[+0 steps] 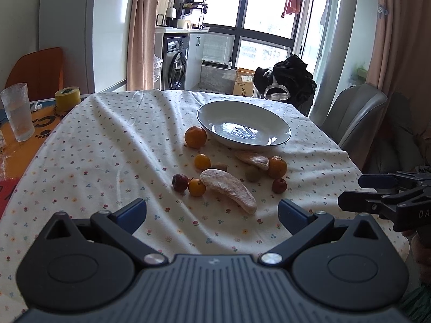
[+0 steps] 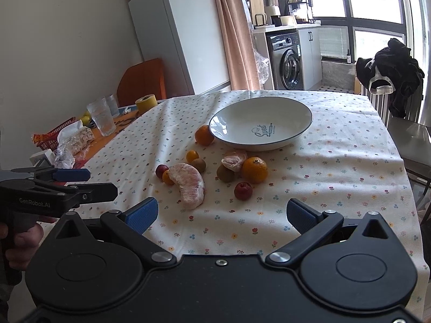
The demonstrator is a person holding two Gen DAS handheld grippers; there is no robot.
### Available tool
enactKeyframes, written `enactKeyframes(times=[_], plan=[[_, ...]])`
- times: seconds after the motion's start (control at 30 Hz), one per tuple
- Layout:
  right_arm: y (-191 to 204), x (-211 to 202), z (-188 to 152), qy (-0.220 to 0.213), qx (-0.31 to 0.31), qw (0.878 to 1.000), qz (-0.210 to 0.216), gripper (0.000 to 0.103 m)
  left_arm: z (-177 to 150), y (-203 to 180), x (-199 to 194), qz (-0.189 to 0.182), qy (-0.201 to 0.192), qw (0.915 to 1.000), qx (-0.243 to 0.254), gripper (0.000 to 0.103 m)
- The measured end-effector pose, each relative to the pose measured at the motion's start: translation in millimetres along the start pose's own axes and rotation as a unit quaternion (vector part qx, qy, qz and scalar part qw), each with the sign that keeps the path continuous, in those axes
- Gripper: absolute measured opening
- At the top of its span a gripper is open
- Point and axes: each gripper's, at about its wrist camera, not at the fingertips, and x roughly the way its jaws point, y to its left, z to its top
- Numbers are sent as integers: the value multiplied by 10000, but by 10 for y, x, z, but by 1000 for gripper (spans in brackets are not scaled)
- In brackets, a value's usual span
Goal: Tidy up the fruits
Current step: 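Grasp the peeled pink pomelo segment with the left tool while the right tool grasps the small red fruit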
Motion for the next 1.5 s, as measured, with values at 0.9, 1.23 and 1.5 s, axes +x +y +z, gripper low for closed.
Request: enactKeyframes(times=[0.9, 1.23, 1.5], plan=[[-362, 717, -56, 433, 281, 9984, 237, 48, 26, -116, 943, -382, 700, 9961, -385, 60], [-387, 886, -32, 516, 230, 9981, 238, 46, 96, -109, 1198, -427, 835, 9942, -529, 53], [-382, 989, 20, 485, 171, 9984, 247, 41, 141, -120, 1295, -405, 755, 9946, -577, 50]])
